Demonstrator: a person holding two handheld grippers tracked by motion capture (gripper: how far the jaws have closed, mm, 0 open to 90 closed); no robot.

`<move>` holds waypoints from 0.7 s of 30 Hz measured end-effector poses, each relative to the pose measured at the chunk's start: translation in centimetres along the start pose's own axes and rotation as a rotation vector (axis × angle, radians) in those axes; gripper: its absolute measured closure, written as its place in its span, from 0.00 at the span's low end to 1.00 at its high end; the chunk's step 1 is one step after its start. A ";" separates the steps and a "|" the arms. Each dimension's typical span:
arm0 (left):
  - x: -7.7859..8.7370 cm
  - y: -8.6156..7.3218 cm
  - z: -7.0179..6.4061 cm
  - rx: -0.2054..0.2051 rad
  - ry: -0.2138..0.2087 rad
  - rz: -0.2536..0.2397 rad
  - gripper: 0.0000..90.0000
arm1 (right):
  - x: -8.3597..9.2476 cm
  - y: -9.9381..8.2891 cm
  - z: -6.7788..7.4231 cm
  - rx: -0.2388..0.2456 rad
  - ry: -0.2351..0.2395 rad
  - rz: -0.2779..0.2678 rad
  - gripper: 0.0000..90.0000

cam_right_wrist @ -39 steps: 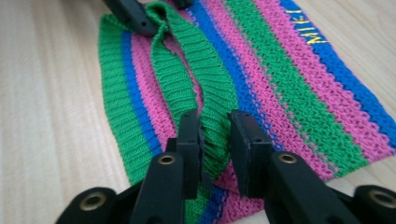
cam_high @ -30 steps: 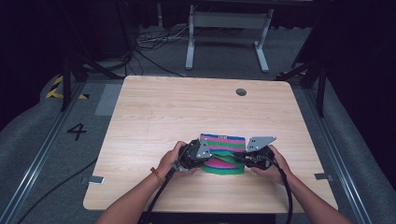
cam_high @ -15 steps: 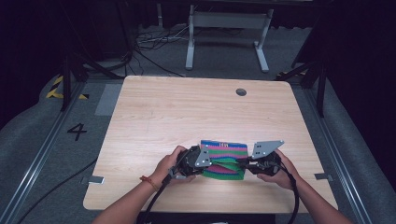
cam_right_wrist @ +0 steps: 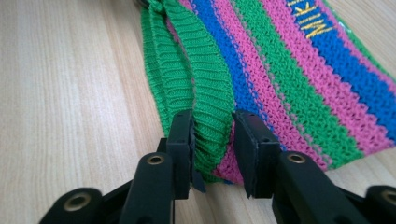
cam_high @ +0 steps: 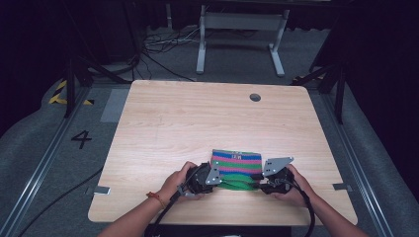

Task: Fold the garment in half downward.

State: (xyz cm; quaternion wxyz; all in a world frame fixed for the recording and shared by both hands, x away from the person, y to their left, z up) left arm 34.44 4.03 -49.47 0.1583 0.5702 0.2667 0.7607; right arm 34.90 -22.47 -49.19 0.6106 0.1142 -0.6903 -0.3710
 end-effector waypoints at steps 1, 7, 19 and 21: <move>-0.2 -0.2 0.2 0.021 0.011 -0.028 0.80 | -0.2 -0.2 -0.3 -0.005 -0.004 -0.018 0.74; -0.7 -0.2 1.5 0.040 0.022 -0.027 0.80 | -0.6 0.0 -1.4 -0.002 -0.040 -0.033 0.71; -1.0 0.5 2.8 0.083 -0.011 -0.012 0.68 | -0.9 0.9 -4.0 -0.072 -0.115 -0.017 0.56; -0.7 0.9 2.5 0.055 -0.009 0.017 0.66 | -0.7 1.2 -3.6 -0.058 -0.139 -0.018 0.53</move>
Point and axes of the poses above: each handheld gripper's, and its own axes: x roughly backward along the jaws, y roughly out of its top, z roughly to its left, the point moved 1 cm from there along -x, roughly forward along the jaws, and after that the axes turned 1 degree about z, right-handed, at the moved point
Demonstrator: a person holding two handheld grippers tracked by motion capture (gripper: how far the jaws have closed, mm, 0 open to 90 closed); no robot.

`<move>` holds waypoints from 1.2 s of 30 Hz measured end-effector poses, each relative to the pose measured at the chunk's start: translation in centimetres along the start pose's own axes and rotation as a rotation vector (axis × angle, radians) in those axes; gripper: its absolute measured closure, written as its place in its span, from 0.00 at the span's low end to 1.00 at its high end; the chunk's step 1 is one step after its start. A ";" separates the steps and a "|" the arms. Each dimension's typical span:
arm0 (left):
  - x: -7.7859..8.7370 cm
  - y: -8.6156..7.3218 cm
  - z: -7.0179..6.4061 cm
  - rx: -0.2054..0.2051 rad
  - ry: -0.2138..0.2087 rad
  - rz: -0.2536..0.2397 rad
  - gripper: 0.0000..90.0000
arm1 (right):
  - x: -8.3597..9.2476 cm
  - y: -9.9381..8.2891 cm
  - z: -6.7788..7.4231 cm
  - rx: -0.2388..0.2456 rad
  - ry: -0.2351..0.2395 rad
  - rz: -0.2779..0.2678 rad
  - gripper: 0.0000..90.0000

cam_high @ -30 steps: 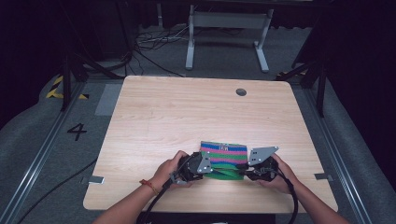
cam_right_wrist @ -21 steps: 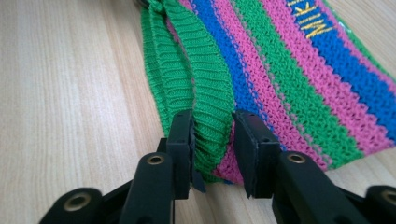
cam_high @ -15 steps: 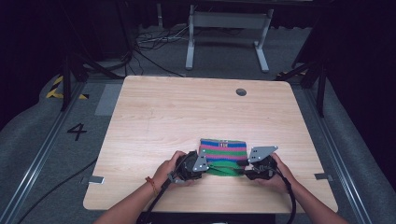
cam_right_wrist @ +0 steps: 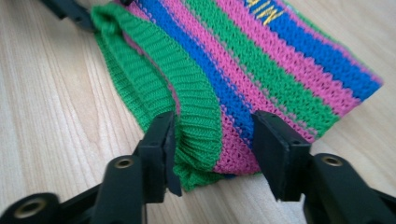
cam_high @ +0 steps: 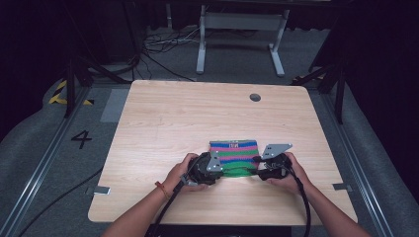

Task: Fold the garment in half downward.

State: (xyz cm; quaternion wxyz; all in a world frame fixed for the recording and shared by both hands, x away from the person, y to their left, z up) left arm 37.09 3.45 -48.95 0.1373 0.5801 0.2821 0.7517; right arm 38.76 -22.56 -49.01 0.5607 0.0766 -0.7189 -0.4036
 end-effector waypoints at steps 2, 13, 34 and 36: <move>0.4 0.2 -0.1 -0.008 -0.010 -0.002 0.62 | 0.3 0.1 0.0 -0.007 -0.008 -0.013 0.51; 2.8 -1.7 0.7 0.102 0.043 0.019 0.36 | 2.0 0.3 0.0 0.015 -0.077 0.004 0.31; 7.9 -8.7 0.8 0.191 0.152 0.072 0.21 | 5.5 -4.1 0.1 0.020 -0.171 0.061 0.23; 8.4 -9.4 0.7 0.197 0.164 0.072 0.21 | 6.0 -4.9 -0.1 -0.001 -0.189 0.054 0.23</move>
Point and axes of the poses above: each handheld gripper's, and its own axes: x roughly backward along the jaws, y roughly out of its top, z roughly to its left, the point moved 1 cm from there along -x, roughly forward along the jaws, and after that the axes turned 1 degree about z, right-handed, at the moved point
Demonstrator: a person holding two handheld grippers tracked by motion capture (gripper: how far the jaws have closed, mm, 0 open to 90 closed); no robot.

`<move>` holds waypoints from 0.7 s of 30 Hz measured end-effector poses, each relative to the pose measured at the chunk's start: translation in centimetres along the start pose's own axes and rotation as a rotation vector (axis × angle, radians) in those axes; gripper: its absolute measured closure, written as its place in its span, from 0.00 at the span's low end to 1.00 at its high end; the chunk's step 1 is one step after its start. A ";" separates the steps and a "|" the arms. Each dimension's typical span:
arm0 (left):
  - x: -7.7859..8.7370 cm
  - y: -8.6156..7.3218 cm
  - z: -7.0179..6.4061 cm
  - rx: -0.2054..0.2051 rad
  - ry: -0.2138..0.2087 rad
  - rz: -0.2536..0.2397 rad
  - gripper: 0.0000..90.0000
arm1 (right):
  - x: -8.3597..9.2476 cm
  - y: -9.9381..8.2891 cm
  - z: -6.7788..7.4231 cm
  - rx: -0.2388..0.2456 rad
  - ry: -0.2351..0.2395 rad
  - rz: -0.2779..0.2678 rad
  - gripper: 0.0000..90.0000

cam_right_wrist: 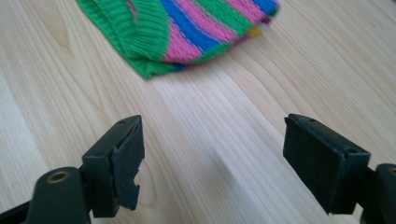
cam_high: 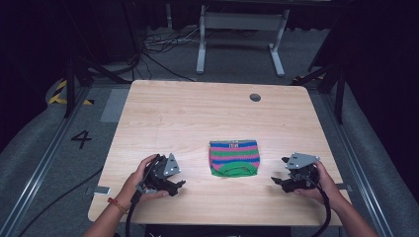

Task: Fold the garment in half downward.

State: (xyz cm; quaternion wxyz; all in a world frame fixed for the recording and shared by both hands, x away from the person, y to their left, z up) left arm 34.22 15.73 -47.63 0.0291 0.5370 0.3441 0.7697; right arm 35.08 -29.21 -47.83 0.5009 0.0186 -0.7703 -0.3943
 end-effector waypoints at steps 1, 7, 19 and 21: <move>0.3 -0.4 0.1 0.010 0.003 -0.004 0.20 | 0.2 -0.4 -0.1 -0.011 -0.007 -0.001 0.23; 1.4 -2.7 0.6 0.058 0.018 -0.014 0.20 | 1.1 -2.8 -0.9 -0.073 -0.028 -0.014 0.23; 2.3 -6.5 1.9 0.138 0.022 -0.004 0.19 | 3.0 -7.5 -2.7 -0.219 -0.053 -0.038 0.22; 2.6 -7.3 2.2 0.170 0.006 -0.030 0.19 | 3.1 -8.3 -2.8 -0.234 -0.058 -0.033 0.22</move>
Point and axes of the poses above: each handheld gripper's, and its own axes: x roughly backward along the jaws, y roughly out of its top, z roughly to its left, the point moved 1 cm from there along -x, roughly forward along the jaws, and after that the axes turned 1 degree about z, right-handed, at the moved point
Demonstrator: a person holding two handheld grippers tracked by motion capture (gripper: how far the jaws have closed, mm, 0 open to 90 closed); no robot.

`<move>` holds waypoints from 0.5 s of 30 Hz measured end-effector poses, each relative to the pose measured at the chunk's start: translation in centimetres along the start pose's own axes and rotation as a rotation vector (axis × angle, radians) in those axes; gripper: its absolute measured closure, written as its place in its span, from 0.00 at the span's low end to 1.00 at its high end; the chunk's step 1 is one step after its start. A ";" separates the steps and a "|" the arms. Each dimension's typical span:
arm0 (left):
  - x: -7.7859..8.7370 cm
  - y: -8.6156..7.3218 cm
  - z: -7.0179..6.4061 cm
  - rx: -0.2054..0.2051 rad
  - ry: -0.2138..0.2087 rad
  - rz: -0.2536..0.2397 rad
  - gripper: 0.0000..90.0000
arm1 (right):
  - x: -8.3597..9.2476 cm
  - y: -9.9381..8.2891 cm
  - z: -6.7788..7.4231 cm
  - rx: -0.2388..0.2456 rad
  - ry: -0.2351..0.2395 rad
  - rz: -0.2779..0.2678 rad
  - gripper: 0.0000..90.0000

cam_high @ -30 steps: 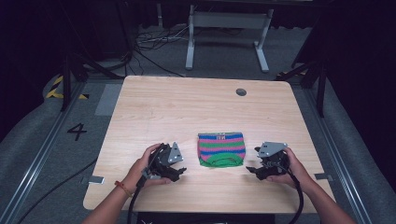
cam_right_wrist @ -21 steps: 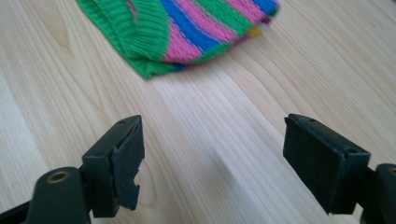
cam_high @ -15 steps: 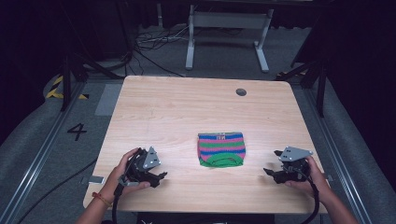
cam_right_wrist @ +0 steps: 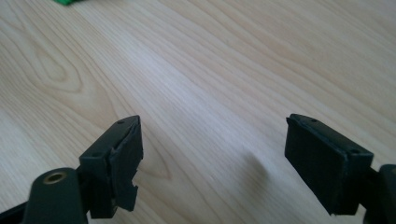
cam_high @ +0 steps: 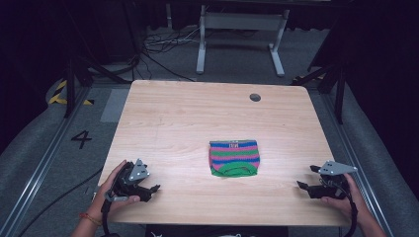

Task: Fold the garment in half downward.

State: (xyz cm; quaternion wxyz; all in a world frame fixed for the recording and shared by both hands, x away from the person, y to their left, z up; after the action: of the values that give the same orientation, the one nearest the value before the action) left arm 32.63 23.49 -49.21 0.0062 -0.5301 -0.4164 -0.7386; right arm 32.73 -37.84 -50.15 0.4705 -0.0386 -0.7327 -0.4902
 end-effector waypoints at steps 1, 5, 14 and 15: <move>0.1 -0.2 0.1 0.016 -0.002 -0.011 0.19 | 0.0 -0.4 -0.1 -0.010 -0.001 0.001 0.22; 0.3 -1.0 0.6 0.055 0.007 -0.015 0.18 | 0.2 -1.1 -0.4 -0.041 0.008 -0.017 0.21; 0.1 -2.6 1.4 0.204 0.013 -0.053 0.17 | 0.1 -2.0 -1.3 -0.091 0.055 -0.039 0.18; 0.0 -2.6 1.3 0.214 0.025 -0.052 0.16 | 0.0 -1.9 -1.4 -0.089 0.059 -0.036 0.17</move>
State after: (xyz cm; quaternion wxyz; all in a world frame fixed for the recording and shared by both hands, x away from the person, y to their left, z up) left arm 32.46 26.00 -50.62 0.0489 -0.5064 -0.5063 -0.6963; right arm 32.64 -39.89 -51.31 0.4809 -0.0316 -0.6964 -0.5318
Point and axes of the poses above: each handheld gripper's, and its own axes: x roughly backward along the jaws, y roughly out of its top, z roughly to its left, the point moved 1 cm from there along -x, roughly forward along the jaws, and after that the axes turned 1 degree about z, right-handed, at the moved point
